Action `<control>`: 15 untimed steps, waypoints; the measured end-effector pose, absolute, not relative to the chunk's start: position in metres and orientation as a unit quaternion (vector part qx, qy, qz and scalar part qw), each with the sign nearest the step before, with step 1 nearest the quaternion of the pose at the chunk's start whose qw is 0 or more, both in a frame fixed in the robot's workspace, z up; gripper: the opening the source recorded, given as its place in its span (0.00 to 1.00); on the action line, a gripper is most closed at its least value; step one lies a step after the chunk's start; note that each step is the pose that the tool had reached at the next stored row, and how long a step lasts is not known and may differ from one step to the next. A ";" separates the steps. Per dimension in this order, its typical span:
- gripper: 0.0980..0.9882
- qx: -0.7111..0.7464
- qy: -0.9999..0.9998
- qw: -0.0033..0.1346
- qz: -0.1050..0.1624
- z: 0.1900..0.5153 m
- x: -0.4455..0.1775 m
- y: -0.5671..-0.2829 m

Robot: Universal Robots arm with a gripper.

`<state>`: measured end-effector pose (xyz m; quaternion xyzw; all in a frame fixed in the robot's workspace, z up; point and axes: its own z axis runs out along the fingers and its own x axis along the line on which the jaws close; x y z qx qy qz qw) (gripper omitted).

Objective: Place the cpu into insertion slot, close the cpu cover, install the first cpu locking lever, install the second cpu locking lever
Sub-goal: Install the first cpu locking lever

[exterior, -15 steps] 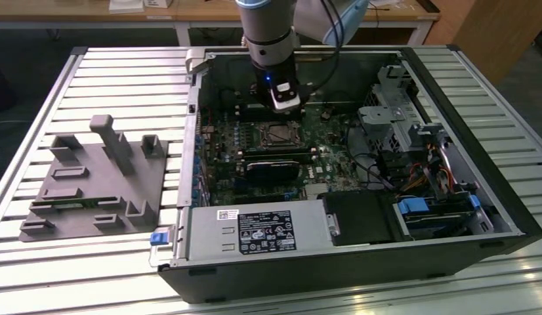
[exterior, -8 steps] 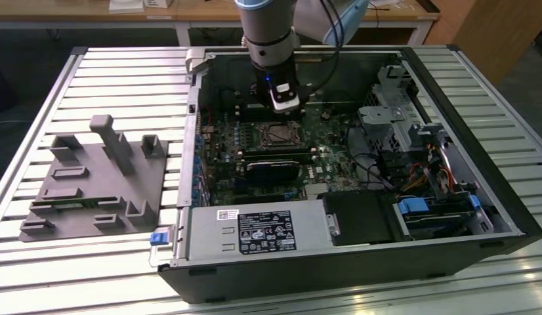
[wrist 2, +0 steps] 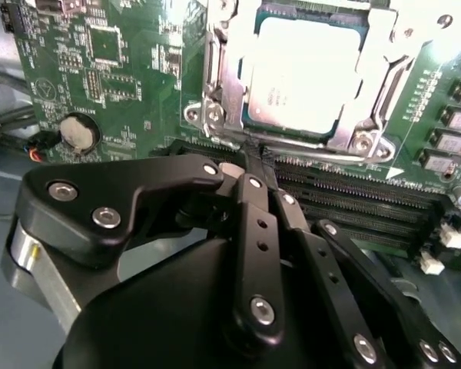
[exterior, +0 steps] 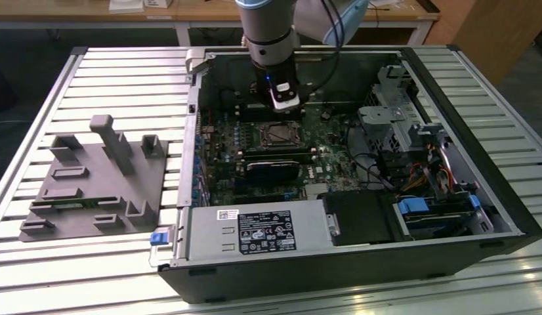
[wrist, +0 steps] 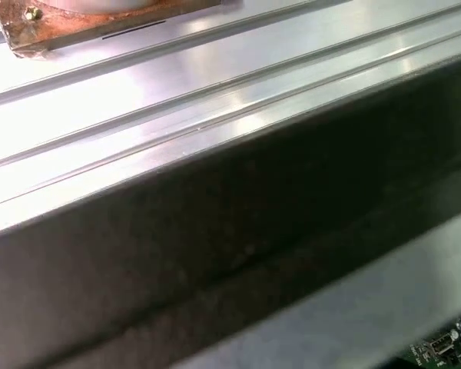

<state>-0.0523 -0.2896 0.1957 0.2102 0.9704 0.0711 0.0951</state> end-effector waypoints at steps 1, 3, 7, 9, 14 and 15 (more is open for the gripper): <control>0.01 0.210 0.970 0.095 0.071 0.198 -0.052 -0.290; 0.01 0.210 0.970 0.095 0.071 0.203 -0.052 -0.290; 0.01 0.210 0.970 0.095 0.071 0.216 -0.052 -0.290; 0.01 0.210 0.970 0.095 0.071 0.220 -0.052 -0.290; 0.01 0.210 0.970 0.095 0.071 0.228 -0.052 -0.290; 0.01 0.210 0.970 0.095 0.071 0.228 -0.052 -0.290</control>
